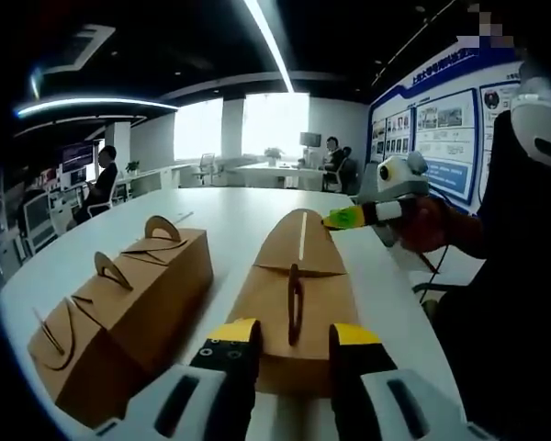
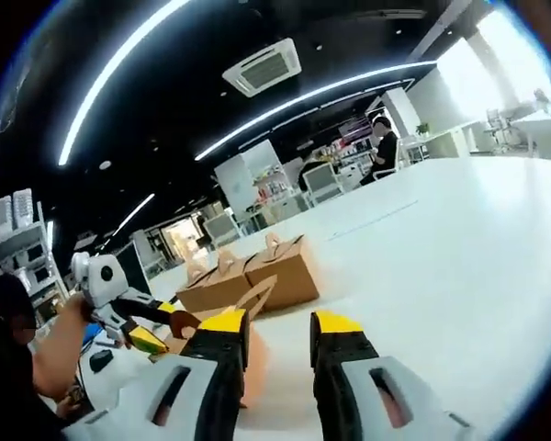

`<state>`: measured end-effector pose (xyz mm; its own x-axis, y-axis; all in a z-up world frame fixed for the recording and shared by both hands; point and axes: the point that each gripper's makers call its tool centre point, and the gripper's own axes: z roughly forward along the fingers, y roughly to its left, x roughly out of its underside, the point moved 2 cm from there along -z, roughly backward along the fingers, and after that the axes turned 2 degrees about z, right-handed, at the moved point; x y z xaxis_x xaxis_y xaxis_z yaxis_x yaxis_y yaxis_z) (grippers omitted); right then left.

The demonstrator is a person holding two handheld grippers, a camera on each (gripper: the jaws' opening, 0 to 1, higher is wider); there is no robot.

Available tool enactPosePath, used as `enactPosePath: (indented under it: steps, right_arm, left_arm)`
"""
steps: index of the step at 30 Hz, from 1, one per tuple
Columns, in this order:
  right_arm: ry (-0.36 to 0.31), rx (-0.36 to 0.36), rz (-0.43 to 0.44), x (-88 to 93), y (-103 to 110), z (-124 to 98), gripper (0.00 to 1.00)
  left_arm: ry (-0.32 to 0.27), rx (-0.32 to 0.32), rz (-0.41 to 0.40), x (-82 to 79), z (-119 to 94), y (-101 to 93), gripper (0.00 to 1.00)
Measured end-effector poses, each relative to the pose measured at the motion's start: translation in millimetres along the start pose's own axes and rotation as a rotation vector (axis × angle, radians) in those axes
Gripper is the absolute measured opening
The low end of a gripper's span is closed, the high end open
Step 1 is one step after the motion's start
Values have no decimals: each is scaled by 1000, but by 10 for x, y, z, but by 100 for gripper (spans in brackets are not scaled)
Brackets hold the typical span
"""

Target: Pick up one paper box from the group, open the paper box, and remove the item inside

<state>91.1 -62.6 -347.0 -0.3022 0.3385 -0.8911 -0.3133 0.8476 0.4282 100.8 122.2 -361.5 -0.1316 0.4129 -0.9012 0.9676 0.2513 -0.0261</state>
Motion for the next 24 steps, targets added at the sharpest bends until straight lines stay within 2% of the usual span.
enactPosePath:
  steps: [2, 7, 15, 24]
  right_arm:
    - [-1, 3, -15, 4, 3, -4, 27]
    - [-48, 29, -173, -135, 29, -22, 27]
    - [-118, 2, -375, -377, 228, -4, 26]
    - [-143, -58, -467, -384, 465, 122, 20]
  left_arm:
    - [0, 0, 0, 1, 0, -1, 32]
    - [-2, 0, -2, 2, 0, -1, 32]
    - [-3, 0, -2, 1, -1, -3, 32]
    - [-9, -2, -4, 3, 0, -4, 32]
